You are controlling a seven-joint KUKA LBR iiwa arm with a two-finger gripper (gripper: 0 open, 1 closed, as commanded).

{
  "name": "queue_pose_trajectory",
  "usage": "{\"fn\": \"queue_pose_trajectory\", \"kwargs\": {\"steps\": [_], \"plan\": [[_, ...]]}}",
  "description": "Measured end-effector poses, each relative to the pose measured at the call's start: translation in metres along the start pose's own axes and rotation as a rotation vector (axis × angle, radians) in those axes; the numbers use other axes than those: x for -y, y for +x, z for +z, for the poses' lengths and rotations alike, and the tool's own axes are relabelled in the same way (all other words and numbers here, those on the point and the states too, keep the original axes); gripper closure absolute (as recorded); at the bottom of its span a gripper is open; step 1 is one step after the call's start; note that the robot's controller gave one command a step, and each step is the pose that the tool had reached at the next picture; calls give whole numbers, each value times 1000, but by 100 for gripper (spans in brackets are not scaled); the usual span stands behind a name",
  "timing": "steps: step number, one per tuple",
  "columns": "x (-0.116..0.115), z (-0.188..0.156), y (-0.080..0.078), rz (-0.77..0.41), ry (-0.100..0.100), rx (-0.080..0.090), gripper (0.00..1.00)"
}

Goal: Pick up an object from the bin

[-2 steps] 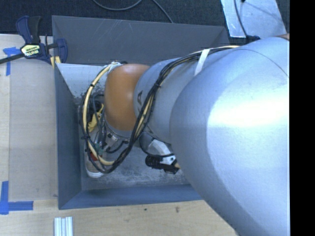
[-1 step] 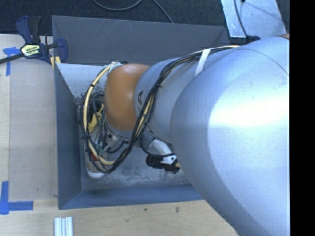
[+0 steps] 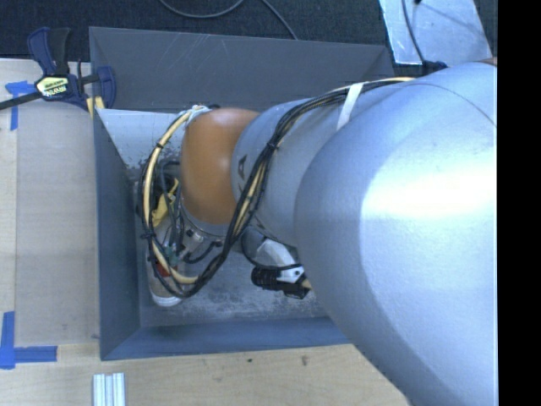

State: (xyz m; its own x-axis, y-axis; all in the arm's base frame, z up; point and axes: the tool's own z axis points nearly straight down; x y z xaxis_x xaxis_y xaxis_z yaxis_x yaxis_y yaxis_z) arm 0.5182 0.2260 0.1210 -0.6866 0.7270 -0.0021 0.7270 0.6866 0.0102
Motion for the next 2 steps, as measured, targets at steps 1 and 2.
{"fn": "queue_pose_trajectory", "kwargs": {"steps": [1, 2], "plan": [[0, -5, 0, 0, -1, 0, 100], [0, -10, 0, -2, 1, -1, 100]]}}
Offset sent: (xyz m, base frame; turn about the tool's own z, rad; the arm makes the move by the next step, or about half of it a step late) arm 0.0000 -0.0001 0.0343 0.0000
